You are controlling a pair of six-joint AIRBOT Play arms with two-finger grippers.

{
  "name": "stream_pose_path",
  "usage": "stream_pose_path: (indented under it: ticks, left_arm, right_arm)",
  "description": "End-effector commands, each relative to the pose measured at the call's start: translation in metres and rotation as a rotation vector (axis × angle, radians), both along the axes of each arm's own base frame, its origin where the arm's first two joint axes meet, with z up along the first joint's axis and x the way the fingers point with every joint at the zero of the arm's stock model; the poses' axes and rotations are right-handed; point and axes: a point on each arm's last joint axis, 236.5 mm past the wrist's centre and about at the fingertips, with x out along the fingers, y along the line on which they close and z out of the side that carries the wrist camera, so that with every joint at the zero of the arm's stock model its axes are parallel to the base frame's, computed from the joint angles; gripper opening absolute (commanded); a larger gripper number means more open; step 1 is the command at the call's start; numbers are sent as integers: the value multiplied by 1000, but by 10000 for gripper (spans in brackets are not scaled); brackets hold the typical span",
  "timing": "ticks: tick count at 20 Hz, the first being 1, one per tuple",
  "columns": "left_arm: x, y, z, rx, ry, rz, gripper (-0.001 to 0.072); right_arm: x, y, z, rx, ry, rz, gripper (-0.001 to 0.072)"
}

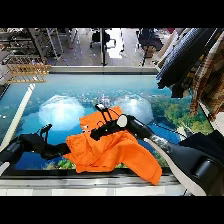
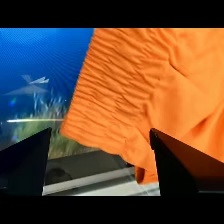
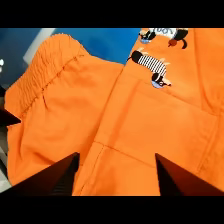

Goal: Fold the clothes and pants, and hang the long-sleeved shirts on hangers.

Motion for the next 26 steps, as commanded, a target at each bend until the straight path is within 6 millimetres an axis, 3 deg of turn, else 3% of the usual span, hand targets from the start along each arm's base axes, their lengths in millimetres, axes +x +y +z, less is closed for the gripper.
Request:
stream_pose_path:
  ticks: [1,3,4,6,7,9,10,12,14,15,18,20,22,24,26]
  left_arm:
    - [2,-5,-12,6,20,10,618]
    - [5,-7,-13,12,5,6,295]
    - [6,-6,-13,14,-1,8,219]
    - [8,-6,-13,16,-8,12,214]
    - [8,-6,-13,16,-8,12,180]
    - [8,-6,-12,16,-10,10,15]
    - [10,-6,-11,17,-18,6,12]
    - [14,-5,2,14,-42,-13,11]
    - [35,-3,40,9,-138,-47,10]
    - [48,-2,67,9,-201,-51,10]
    - [85,-6,181,4,-472,-74,9]
    - [93,-12,267,-8,-671,-82,9]
    - [85,-12,355,1,-879,-71,9]
    - [64,-13,427,10,-1052,-68,9]
    - [39,-16,478,13,-1186,-70,9]
  right_arm:
    - [-3,12,-25,-55,34,67,595]
    - [-4,20,-38,-71,46,89,594]
    - [-7,23,-45,-82,63,110,593]
    - [-14,28,-60,-122,70,154,576]
    - [-15,28,-65,-143,55,165,525]
    - [-8,17,-75,-224,38,131,189]
    - [-3,7,-78,-266,39,96,13]
    - [13,-7,-62,-282,10,34,12]
    - [39,-18,-7,-237,-84,-39,12]
    - [50,-27,31,-208,-147,-71,12]
    - [63,-60,172,-108,-398,-166,11]
    - [44,-80,263,-15,-545,-212,11]
    - [13,-101,337,89,-654,-248,11]
    - [-19,-121,391,169,-744,-268,11]
    - [-44,-137,429,232,-814,-283,11]
